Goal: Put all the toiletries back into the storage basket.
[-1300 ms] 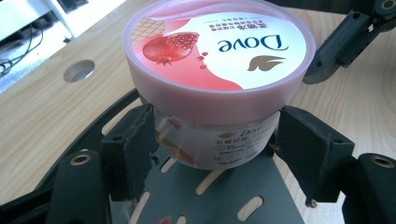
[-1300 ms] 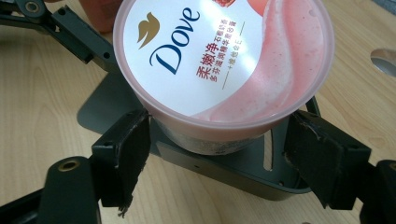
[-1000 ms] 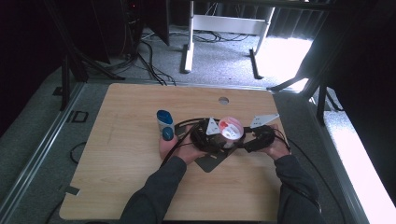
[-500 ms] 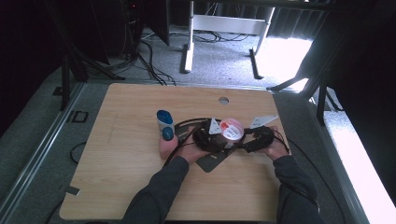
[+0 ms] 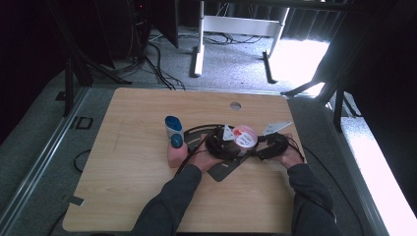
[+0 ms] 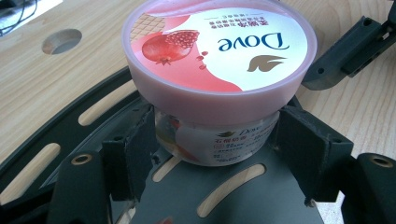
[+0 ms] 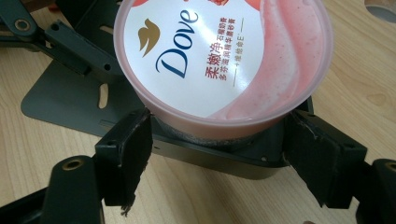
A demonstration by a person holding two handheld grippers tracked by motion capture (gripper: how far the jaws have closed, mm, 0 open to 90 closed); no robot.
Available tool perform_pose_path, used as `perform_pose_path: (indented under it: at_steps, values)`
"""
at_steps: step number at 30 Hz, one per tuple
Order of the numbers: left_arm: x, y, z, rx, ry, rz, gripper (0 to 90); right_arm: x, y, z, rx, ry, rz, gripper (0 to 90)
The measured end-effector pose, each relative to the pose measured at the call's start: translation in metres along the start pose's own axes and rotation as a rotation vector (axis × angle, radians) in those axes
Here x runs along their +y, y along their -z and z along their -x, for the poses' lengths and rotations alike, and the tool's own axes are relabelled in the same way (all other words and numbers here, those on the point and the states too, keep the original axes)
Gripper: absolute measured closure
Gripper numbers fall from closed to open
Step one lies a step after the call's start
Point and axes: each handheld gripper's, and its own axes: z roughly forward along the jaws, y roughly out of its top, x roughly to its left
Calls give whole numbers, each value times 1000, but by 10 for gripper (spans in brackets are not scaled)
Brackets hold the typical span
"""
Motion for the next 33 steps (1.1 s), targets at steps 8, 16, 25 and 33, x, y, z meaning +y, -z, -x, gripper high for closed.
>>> perform_pose_path:
  at_steps: [8, 16, 25, 33]
  values:
    - [-1, -4, 2, 3, -4, -12, 301, -1, -2, -1, -15, 8, -28, 245]
    - [-2, -6, 2, -3, -1, -23, 307, -1, -2, -1, -17, 10, -42, 245]
    - [-2, -7, -2, -28, 21, -45, 315, 0, -3, -2, -27, 20, -51, 245]
    - [-2, -8, -1, -32, 15, -64, 328, -1, -1, -3, -36, 34, -53, 278]
